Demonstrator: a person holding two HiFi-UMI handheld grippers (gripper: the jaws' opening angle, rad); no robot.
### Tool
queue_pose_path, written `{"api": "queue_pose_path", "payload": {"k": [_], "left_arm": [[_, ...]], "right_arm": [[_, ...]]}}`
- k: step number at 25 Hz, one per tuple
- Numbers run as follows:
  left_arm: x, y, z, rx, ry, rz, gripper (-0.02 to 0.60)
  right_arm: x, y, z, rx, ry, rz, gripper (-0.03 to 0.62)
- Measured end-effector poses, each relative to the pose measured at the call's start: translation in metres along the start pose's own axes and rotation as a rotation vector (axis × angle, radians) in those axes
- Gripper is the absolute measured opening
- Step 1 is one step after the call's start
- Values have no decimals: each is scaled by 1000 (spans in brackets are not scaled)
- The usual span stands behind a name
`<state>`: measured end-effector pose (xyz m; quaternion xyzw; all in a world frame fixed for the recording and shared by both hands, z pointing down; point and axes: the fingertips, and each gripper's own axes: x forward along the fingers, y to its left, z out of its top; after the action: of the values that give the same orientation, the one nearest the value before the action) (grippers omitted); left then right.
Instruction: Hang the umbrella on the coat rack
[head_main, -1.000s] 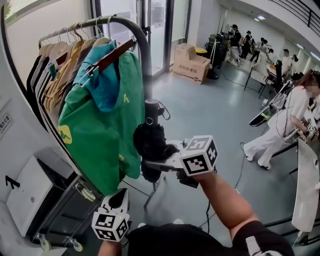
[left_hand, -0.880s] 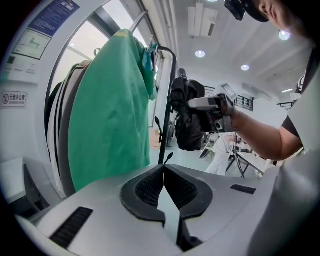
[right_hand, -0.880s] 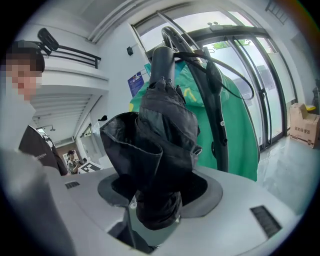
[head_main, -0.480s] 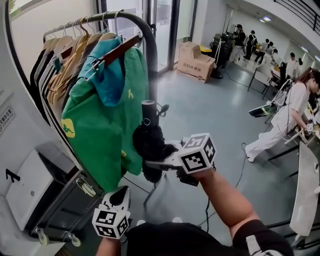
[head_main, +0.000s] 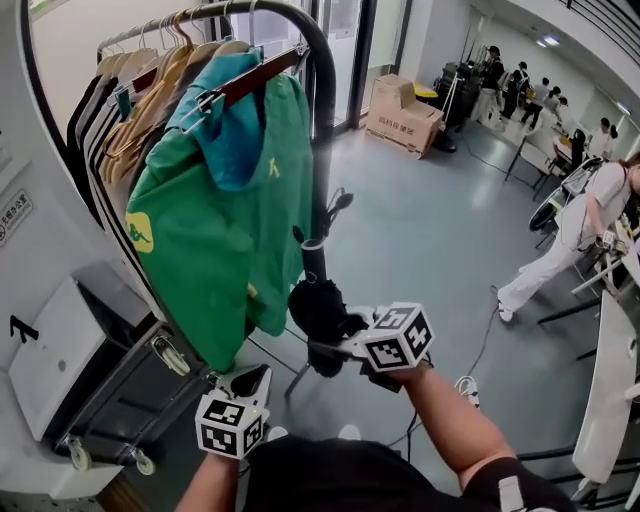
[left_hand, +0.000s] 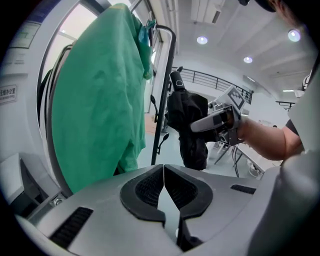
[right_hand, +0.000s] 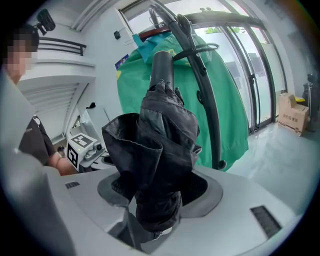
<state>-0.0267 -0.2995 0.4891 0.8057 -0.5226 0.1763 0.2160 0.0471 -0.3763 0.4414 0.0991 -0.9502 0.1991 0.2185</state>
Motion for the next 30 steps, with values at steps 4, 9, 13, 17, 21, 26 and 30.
{"api": "queue_pose_path", "payload": {"k": [4, 9, 13, 17, 21, 26, 30], "left_arm": [[17, -3, -26, -3, 105, -37, 17], [30, -6, -51, 7, 189, -66, 17], [33, -2, -58, 12, 207, -73, 17], [35, -1, -62, 13, 216, -90, 17], [35, 2, -63, 18, 211, -107, 17], [32, 6, -61, 29, 202, -146, 17], [26, 9, -61, 42, 196, -184, 17]], "right_arm": [[5, -9, -32, 26, 32, -56, 221], [13, -14, -62, 78, 34, -112, 222], [16, -27, -77, 130, -10, -175, 222], [12, -38, -88, 160, -72, -245, 222], [15, -50, -90, 157, -112, -320, 225], [20, -64, -90, 162, -121, -407, 230], [25, -68, -94, 182, -103, -445, 235]]}}
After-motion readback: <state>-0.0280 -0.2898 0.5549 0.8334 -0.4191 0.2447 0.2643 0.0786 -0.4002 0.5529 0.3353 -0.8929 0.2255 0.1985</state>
